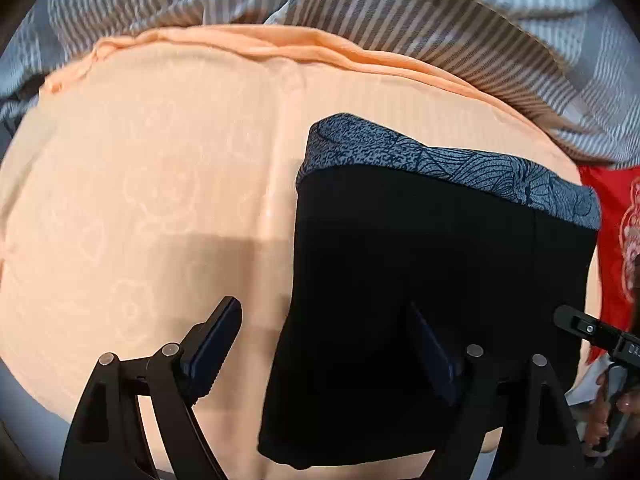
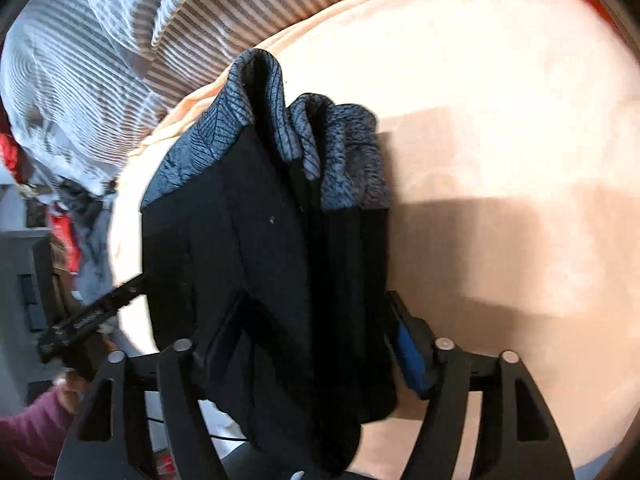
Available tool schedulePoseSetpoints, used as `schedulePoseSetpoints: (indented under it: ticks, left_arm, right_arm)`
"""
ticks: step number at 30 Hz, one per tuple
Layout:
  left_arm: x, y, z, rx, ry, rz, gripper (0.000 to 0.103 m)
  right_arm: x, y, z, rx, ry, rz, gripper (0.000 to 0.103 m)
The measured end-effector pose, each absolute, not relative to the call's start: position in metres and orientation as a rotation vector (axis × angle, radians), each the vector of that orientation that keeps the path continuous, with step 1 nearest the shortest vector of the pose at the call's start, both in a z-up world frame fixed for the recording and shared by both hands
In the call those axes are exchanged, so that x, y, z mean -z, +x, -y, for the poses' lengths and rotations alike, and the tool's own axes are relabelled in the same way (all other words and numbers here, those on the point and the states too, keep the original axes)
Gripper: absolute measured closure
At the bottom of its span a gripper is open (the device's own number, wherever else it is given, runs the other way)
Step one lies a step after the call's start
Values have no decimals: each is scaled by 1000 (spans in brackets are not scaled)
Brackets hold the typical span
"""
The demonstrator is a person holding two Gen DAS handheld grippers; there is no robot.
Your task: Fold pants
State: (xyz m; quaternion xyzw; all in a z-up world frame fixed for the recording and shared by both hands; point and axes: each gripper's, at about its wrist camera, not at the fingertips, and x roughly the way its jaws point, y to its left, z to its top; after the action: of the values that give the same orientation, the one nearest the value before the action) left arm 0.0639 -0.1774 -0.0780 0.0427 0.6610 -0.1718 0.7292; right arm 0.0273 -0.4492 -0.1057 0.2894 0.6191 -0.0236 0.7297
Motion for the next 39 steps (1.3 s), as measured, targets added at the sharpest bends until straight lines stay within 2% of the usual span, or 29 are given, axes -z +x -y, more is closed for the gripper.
schedulePoseSetpoints:
  ticks: [3, 9, 10, 12, 13, 15, 27, 39]
  left_arm:
    - [65, 58, 182, 365, 161, -1437, 18]
    - [40, 41, 179, 357, 228, -1405, 18]
    - [37, 38, 179, 357, 241, -1402, 15]
    - [34, 36, 183, 363, 260, -1399, 0]
    - [28, 31, 182, 371, 270, -1395, 0]
    - [19, 23, 177, 381, 284, -1395, 0]
    - [-23, 1, 161, 407, 301, -1357, 0]
    - [-67, -14, 149, 407, 320, -1315, 0]
  right_arm:
    - [99, 26, 443, 136, 565, -1358, 21]
    - [75, 6, 444, 313, 565, -1370, 18]
    - [68, 2, 440, 331, 559, -1366, 18]
    - [55, -5, 430, 353, 545, -1358, 15]
    - [50, -8, 426, 357, 542, -1350, 14]
    - [43, -12, 420, 360, 542, -1341, 0]
    - [-34, -26, 348, 430, 468, -1199, 0]
    - [-67, -14, 308, 370, 306, -1303, 0]
